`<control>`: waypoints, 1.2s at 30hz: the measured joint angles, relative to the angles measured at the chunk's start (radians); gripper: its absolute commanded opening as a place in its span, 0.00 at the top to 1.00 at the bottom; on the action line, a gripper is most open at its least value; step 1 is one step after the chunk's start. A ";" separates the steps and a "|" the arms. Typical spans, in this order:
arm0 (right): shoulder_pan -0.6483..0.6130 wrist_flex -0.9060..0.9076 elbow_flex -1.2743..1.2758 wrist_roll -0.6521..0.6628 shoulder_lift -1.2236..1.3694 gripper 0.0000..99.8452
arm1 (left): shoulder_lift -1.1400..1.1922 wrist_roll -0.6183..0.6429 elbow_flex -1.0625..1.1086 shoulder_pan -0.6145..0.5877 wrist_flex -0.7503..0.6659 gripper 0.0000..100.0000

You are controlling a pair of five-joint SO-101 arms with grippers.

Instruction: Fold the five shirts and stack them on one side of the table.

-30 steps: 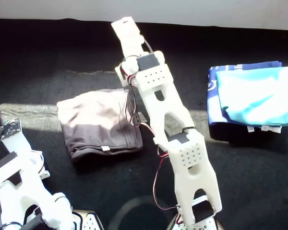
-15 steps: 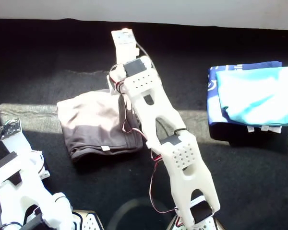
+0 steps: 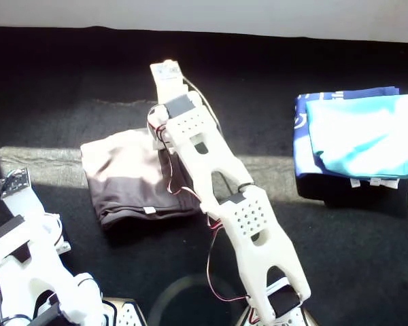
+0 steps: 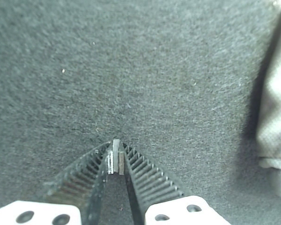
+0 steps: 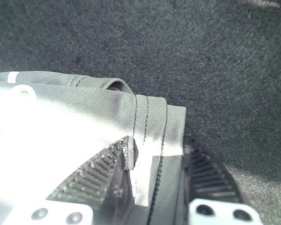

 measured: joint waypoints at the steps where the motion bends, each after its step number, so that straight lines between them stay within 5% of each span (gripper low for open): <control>1: 0.002 -0.009 0.000 0.000 0.000 0.99 | 0.000 0.000 0.000 0.000 0.000 0.99; 10: 0.086 -0.023 -0.078 0.006 0.000 0.99 | 0.000 0.000 0.000 0.000 0.000 0.99; 19: 0.112 0.029 -0.210 0.264 0.000 0.99 | 0.000 0.000 0.000 0.000 0.000 0.99; 26: 0.091 0.038 -0.224 0.288 0.003 0.82 | 0.000 0.000 0.000 0.000 0.000 0.99; 36: 0.020 0.282 -0.440 0.204 0.002 0.98 | 0.000 0.000 0.000 0.000 0.000 0.99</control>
